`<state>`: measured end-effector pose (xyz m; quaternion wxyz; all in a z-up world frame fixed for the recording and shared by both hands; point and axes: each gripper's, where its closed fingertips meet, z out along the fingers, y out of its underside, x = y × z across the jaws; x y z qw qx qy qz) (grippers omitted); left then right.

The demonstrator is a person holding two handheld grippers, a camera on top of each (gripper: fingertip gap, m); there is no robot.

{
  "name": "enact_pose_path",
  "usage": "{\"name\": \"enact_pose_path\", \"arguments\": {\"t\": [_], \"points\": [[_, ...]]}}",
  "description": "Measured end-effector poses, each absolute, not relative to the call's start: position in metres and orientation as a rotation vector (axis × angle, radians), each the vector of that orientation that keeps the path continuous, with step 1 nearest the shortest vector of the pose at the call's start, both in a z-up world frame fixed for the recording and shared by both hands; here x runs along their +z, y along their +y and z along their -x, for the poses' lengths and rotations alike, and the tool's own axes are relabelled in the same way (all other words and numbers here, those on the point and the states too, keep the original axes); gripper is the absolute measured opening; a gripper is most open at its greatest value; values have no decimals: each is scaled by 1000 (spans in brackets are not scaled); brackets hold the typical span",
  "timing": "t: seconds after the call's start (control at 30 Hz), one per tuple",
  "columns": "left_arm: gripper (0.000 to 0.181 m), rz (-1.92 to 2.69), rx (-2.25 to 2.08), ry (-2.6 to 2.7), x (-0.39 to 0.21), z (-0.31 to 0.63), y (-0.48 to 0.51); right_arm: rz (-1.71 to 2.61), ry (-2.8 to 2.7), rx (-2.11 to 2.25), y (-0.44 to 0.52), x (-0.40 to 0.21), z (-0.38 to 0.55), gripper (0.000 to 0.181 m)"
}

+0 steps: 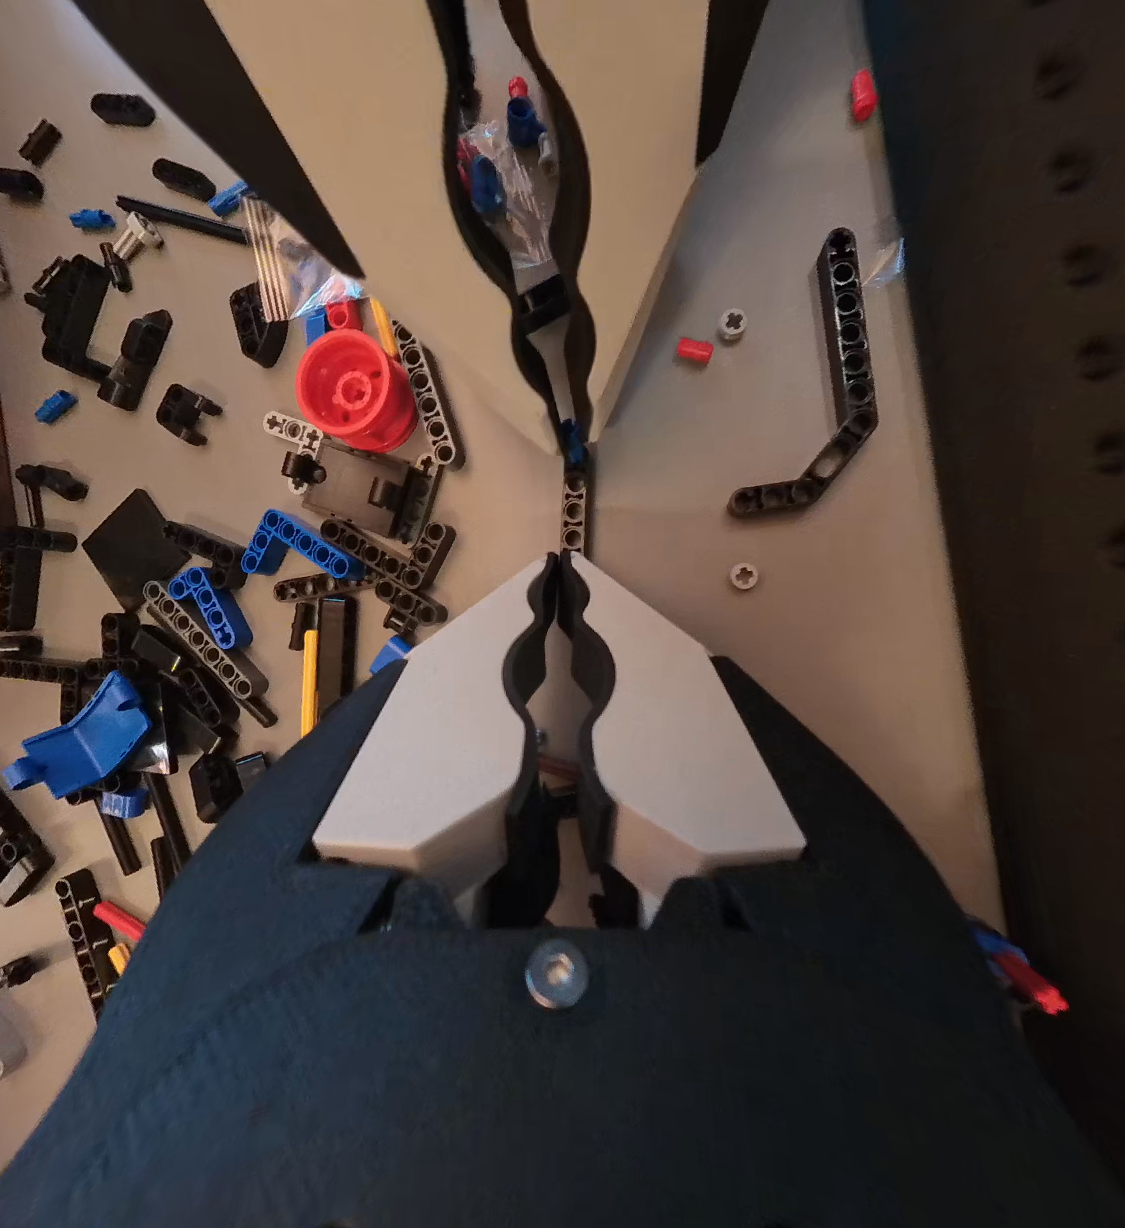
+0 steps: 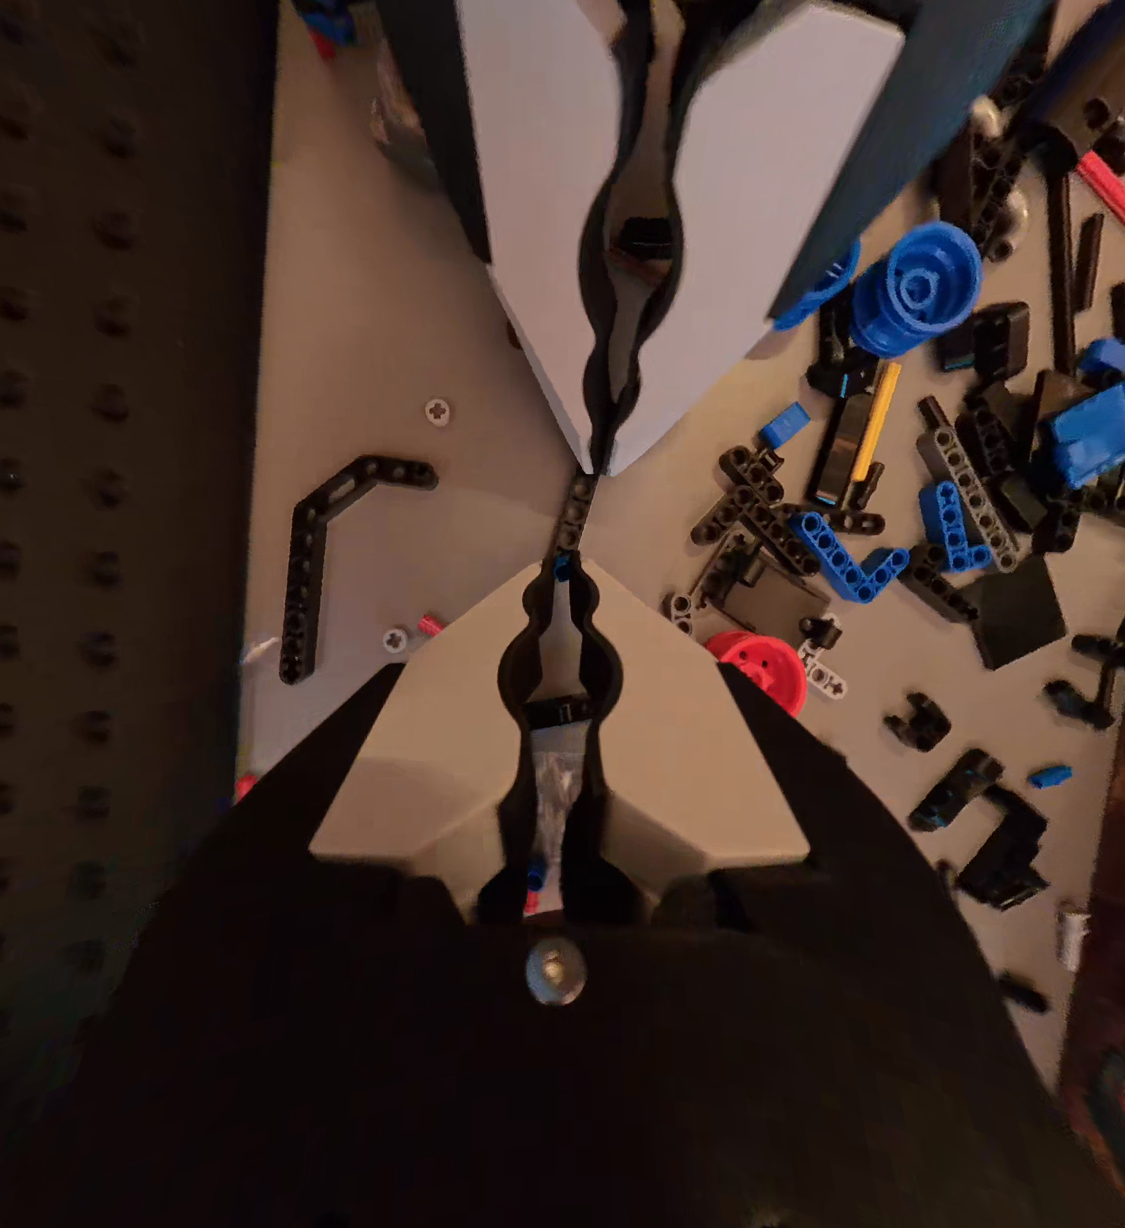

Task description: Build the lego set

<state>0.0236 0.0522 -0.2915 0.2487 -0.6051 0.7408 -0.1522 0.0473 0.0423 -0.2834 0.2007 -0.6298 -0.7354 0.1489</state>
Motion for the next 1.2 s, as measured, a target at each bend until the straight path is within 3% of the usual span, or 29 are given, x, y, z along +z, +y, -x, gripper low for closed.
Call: {"name": "enact_pose_path", "arguments": {"t": [0.27,0.73,0.9,1.0,1.07,1.17,1.2], "points": [[0,1634,-474,2024,-292,-24,52,1439,-2404,362,41,-285,-47,2],[0,1648,-485,2018,-291,-24,52,1528,-2339,513,40,-291,-46,3],[29,1654,-509,1955,-279,-20,57,1518,-2229,370,44,-282,-43,2],[29,1606,-470,1991,-279,-25,51,1537,-2169,287,47,-265,-43,2],[6,1560,-378,1975,-276,-28,58,1551,-2155,225,51,-257,-46,3],[5,1529,-313,1920,-265,-28,67,1546,-2077,220,53,-238,-43,3],[5,1530,-313,1886,-262,-28,71,1549,-2018,223,57,-228,-42,11]]}}
